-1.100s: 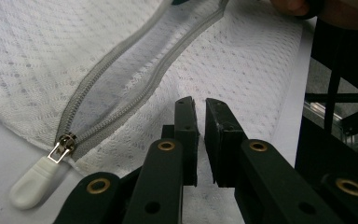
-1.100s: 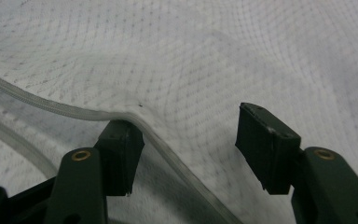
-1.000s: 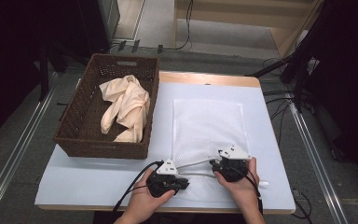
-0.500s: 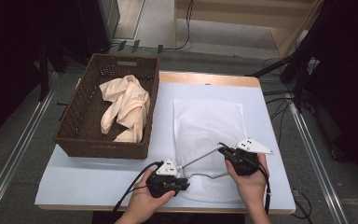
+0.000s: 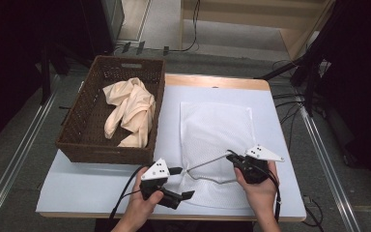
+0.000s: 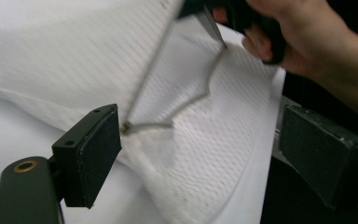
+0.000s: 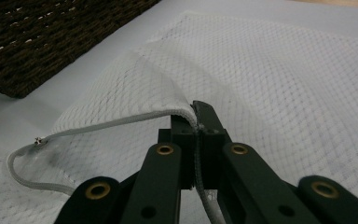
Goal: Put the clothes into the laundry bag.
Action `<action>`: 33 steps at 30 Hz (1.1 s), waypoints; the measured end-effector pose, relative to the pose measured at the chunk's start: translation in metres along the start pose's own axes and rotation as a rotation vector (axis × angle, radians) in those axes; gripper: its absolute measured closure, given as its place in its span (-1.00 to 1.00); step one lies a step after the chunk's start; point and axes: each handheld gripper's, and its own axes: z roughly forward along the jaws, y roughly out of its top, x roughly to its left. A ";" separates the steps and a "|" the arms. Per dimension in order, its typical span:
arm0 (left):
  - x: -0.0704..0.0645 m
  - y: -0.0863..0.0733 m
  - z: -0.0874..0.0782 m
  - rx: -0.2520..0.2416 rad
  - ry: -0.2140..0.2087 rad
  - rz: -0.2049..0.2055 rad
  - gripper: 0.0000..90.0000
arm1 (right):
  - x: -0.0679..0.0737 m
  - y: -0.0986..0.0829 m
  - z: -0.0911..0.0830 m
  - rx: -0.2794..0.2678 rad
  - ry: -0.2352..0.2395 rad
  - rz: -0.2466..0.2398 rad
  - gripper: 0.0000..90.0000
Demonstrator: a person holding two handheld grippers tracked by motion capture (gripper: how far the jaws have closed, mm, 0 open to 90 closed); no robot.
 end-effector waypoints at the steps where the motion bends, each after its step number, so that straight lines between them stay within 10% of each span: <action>1: 0.001 0.004 -0.006 -0.012 0.014 0.004 -0.71 | -0.001 0.000 0.000 0.001 0.002 -0.001 0.98; 18: 0.042 0.058 -0.082 -0.114 0.310 0.000 -0.82 | 0.008 -0.005 0.005 0.021 0.020 -0.018 0.98; 23: 0.065 0.069 -0.093 -0.154 0.312 -0.081 -0.83 | 0.008 -0.005 0.005 0.020 0.022 -0.021 0.98; 28: 0.088 0.079 -0.094 -0.114 0.415 -0.085 -0.83 | 0.007 -0.006 0.004 0.021 0.023 -0.019 0.98; 33: 0.104 0.088 -0.090 -0.090 0.406 -0.117 -0.70 | 0.006 -0.007 0.004 0.020 0.024 -0.023 0.98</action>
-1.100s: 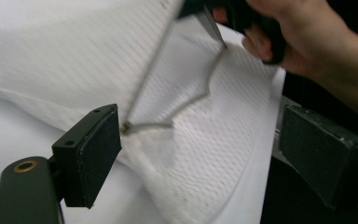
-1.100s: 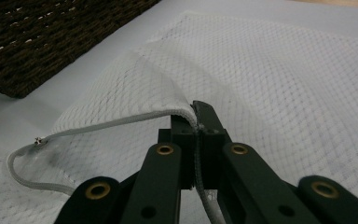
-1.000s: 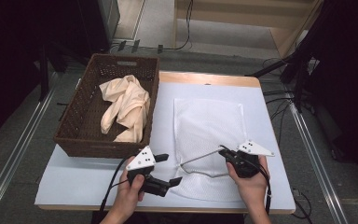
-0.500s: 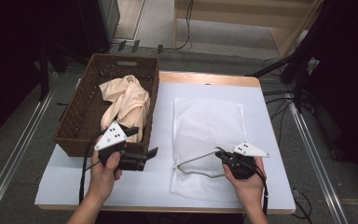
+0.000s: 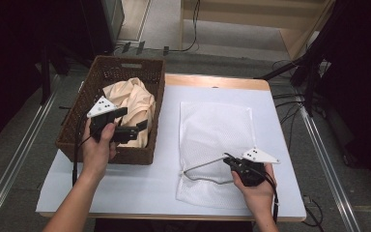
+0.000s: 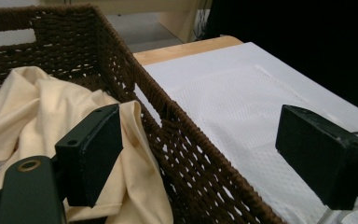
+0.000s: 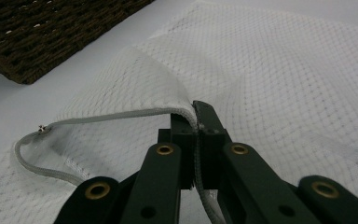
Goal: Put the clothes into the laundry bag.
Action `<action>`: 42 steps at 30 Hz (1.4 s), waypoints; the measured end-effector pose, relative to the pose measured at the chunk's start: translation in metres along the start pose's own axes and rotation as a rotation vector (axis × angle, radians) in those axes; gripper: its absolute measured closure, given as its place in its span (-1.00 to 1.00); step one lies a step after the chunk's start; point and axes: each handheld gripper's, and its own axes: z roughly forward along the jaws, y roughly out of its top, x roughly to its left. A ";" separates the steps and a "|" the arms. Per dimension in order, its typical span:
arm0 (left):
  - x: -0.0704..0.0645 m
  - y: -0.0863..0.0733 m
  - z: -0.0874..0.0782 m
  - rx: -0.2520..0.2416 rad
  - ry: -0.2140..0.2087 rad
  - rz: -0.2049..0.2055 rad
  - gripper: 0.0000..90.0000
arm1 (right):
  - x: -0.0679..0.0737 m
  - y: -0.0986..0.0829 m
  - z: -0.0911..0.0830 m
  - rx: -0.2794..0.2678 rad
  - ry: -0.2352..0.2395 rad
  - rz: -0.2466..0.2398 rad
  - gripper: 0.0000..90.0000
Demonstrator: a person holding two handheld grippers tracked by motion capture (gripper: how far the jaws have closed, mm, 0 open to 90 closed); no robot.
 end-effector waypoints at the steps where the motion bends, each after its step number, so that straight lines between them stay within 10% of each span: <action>1: 0.001 0.002 0.004 0.010 0.006 0.009 -0.70 | 0.000 0.000 0.000 0.000 0.000 0.000 0.98; 6: 0.009 0.012 0.030 0.124 0.153 0.006 -0.31 | 0.000 -0.001 0.001 0.006 0.001 0.001 0.98; 11: 0.022 0.023 0.053 0.193 0.238 -0.003 -0.40 | 0.000 -0.002 0.001 0.006 0.001 0.003 0.98; 22: 0.061 0.019 0.102 0.388 0.144 -0.151 -0.68 | -0.002 -0.002 0.001 0.008 0.002 0.003 0.98; 27: 0.065 0.018 0.113 0.422 0.250 -0.115 -0.68 | -0.003 -0.003 0.001 0.007 0.002 0.002 0.98; 32: 0.076 0.012 0.136 0.582 0.442 -0.045 -0.72 | -0.002 -0.003 0.003 0.014 0.004 0.001 0.98; 36: 0.091 -0.005 0.150 0.675 0.405 -0.083 -1.00 | -0.001 -0.003 0.004 0.014 0.006 -0.002 0.98; 40: 0.089 -0.013 0.156 0.704 0.401 -0.021 -0.97 | -0.002 -0.004 0.004 0.016 0.008 -0.002 0.98; 42: 0.087 -0.009 0.153 0.732 0.430 0.022 -0.42 | -0.002 -0.004 0.004 0.017 0.009 -0.001 0.98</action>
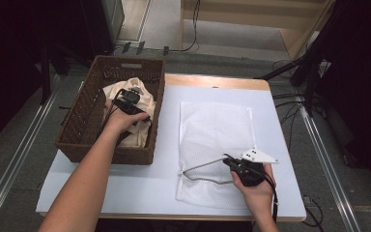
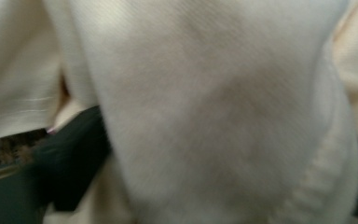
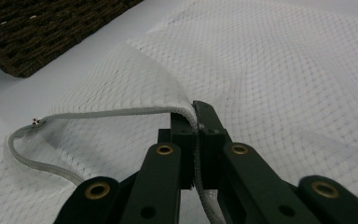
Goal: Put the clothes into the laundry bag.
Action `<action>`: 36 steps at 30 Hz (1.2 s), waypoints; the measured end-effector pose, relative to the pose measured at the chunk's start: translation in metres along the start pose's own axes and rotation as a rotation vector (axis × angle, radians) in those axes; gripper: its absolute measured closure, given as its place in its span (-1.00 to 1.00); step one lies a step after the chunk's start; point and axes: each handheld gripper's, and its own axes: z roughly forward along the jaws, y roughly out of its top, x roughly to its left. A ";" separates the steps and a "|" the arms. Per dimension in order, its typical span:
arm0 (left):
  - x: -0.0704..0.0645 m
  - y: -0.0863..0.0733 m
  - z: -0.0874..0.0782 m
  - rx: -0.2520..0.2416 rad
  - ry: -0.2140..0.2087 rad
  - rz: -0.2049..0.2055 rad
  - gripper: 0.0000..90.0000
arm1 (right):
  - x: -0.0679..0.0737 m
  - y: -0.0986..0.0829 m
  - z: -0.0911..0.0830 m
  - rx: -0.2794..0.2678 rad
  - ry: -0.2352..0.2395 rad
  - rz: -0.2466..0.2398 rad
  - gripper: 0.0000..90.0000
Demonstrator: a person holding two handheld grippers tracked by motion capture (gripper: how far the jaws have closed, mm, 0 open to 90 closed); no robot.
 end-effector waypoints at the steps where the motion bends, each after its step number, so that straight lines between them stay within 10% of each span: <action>1: -0.001 0.000 -0.003 0.001 0.023 0.022 -0.19 | 0.000 0.000 0.000 0.000 0.002 0.002 0.98; 3: -0.002 0.000 -0.008 0.011 0.065 0.056 0.08 | 0.000 0.000 0.000 -0.001 0.003 0.002 0.98; 5: -0.002 -0.003 -0.013 0.010 0.018 0.057 0.41 | 0.000 0.000 0.000 0.000 0.004 0.000 0.98; 11: 0.009 -0.021 -0.030 0.083 -0.442 0.092 0.55 | -0.001 0.000 0.000 -0.001 0.007 0.006 0.98; 12: 0.011 -0.025 -0.031 0.072 -0.460 0.119 0.53 | 0.000 0.000 0.001 -0.001 0.006 0.002 0.98; 14: 0.016 -0.029 -0.033 0.010 -0.426 0.083 0.30 | 0.001 0.000 0.002 0.003 0.006 -0.001 0.98; 15: 0.020 -0.030 -0.035 -0.027 -0.406 0.046 -0.29 | 0.002 -0.001 0.003 0.005 0.006 -0.004 0.98; 21: 0.027 -0.023 -0.035 -0.097 -0.282 -0.014 -0.94 | 0.004 -0.002 0.005 0.012 0.006 -0.006 0.98; 33: 0.001 -0.005 0.005 0.006 -0.224 0.081 -1.00 | 0.003 -0.004 0.007 0.021 0.006 -0.010 0.98; 36: 0.000 -0.005 -0.005 -0.011 -0.217 0.122 -0.43 | 0.002 -0.004 0.006 0.021 0.008 -0.007 0.98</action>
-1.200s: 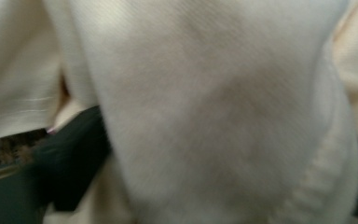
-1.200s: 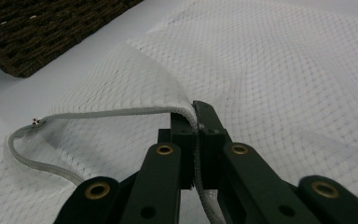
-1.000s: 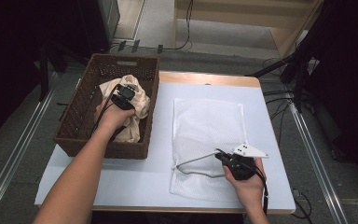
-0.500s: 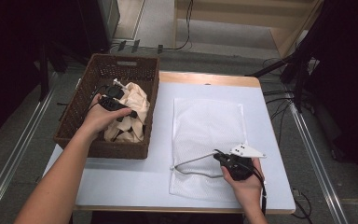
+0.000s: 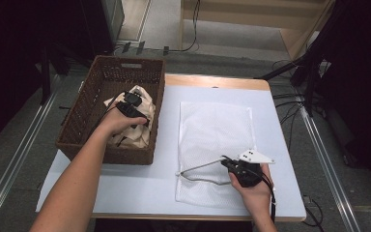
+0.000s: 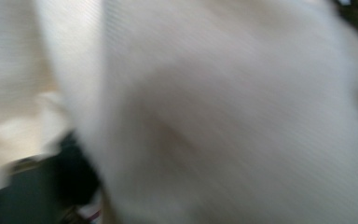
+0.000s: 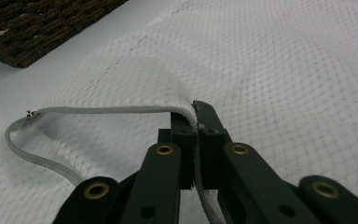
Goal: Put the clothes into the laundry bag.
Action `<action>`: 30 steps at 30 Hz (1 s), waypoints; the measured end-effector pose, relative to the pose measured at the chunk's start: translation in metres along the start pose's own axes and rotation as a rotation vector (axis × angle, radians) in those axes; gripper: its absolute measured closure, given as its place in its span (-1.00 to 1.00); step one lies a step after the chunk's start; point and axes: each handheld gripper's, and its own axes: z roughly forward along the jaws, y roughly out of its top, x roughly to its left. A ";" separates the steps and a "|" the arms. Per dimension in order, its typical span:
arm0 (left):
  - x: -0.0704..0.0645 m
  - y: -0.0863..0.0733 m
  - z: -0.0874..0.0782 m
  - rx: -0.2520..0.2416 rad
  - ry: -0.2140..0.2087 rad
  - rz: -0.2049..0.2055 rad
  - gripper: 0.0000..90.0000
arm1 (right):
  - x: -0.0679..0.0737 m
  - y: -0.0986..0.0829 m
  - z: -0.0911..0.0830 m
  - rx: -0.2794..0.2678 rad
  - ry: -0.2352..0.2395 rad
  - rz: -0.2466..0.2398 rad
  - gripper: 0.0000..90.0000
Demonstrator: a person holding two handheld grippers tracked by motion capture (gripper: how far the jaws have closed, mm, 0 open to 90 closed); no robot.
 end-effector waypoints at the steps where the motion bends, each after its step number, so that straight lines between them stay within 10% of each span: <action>1: -0.001 -0.001 -0.002 -0.017 -0.003 0.005 -0.09 | 0.000 0.000 0.000 0.000 0.002 -0.001 0.98; 6: 0.004 -0.005 -0.013 -0.057 -0.048 -0.034 0.47 | 0.000 0.000 0.000 -0.001 0.000 -0.003 0.98; 15: 0.020 -0.013 -0.051 -0.320 -0.148 -0.134 0.53 | -0.002 0.001 0.000 -0.003 -0.001 -0.004 0.98; 23: 0.020 -0.029 -0.092 -0.596 -0.155 -0.183 0.53 | -0.003 0.002 -0.002 -0.009 -0.003 -0.003 0.98; 30: 0.016 -0.043 -0.113 -0.709 -0.180 -0.167 0.52 | -0.002 0.002 -0.002 -0.009 -0.002 -0.006 0.98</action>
